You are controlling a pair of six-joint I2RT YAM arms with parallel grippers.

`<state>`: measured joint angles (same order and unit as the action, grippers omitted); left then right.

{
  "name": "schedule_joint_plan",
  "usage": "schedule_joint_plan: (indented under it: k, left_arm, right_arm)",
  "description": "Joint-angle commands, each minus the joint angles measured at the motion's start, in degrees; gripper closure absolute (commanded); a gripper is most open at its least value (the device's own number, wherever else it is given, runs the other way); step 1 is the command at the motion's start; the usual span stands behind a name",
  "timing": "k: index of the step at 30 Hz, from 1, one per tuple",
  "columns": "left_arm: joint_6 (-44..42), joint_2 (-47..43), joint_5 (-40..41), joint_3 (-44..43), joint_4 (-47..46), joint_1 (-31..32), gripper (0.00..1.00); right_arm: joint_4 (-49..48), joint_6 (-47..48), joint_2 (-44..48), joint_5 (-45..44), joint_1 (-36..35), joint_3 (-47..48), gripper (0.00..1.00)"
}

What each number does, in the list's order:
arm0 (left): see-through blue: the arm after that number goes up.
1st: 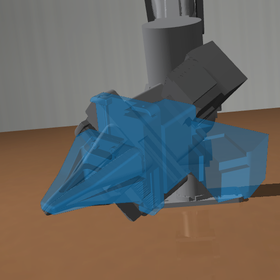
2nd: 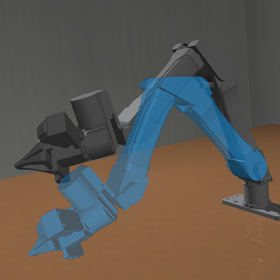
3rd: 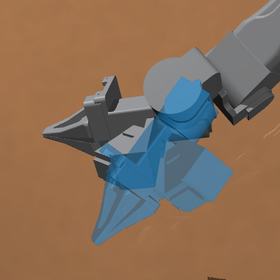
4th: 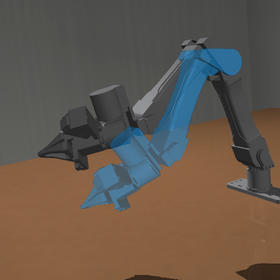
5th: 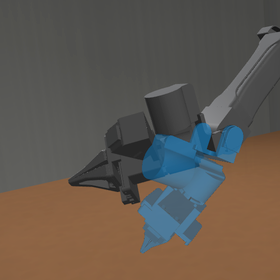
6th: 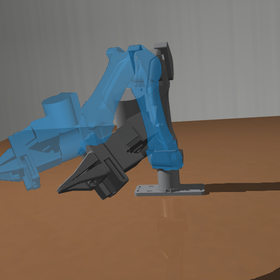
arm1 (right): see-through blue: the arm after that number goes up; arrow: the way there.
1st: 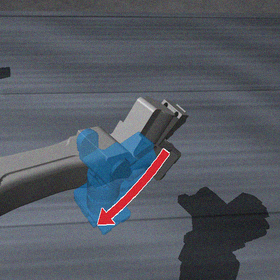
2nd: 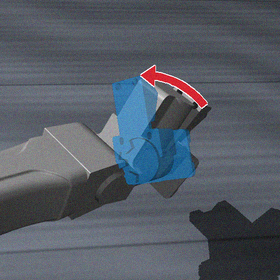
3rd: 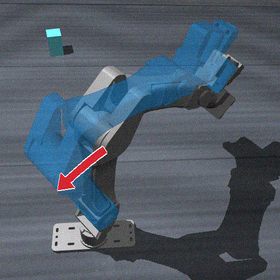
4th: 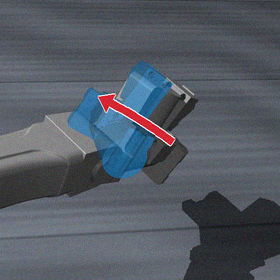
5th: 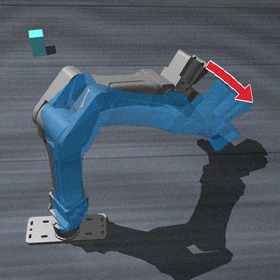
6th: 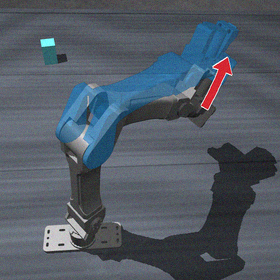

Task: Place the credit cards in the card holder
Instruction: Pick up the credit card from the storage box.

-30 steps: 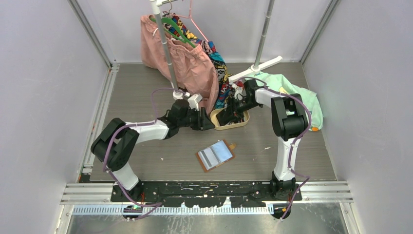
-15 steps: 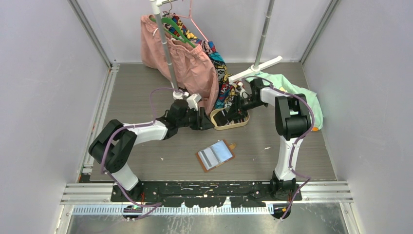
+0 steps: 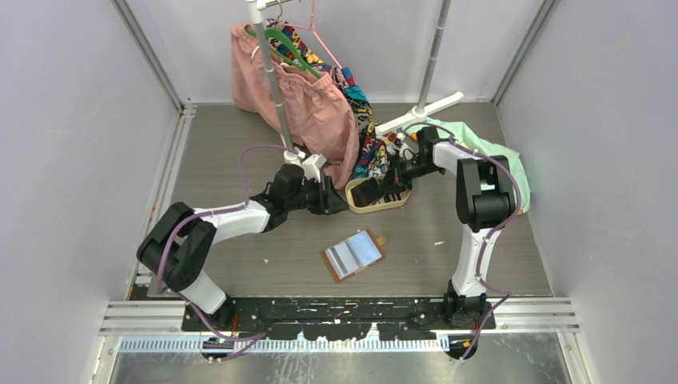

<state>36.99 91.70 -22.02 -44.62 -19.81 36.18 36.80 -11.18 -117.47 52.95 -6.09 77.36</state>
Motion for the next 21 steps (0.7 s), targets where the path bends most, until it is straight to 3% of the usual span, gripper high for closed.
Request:
schedule_joint_plan:
  k: [1,13,17,21]
  left_arm:
    - [-1.0,-4.7,0.4,1.0,-1.43,-0.54,0.54]
    - [-0.21,-8.97,0.28,4.02,-2.79,-1.03,0.53]
    - [0.42,-9.63,0.15,4.95,-3.42,-1.08,0.53]
    - [0.62,-10.17,-0.02,5.48,-3.57,-1.04,0.53]
  right_arm:
    - [1.19,2.64,6.16,-1.91,1.44,1.0,0.96]
    - [3.59,5.86,5.13,-3.7,1.37,1.45,0.92]
    - [3.72,6.01,5.34,-4.07,1.38,1.33,0.83]
    - [3.72,6.04,5.24,-4.35,1.38,1.35,0.87]
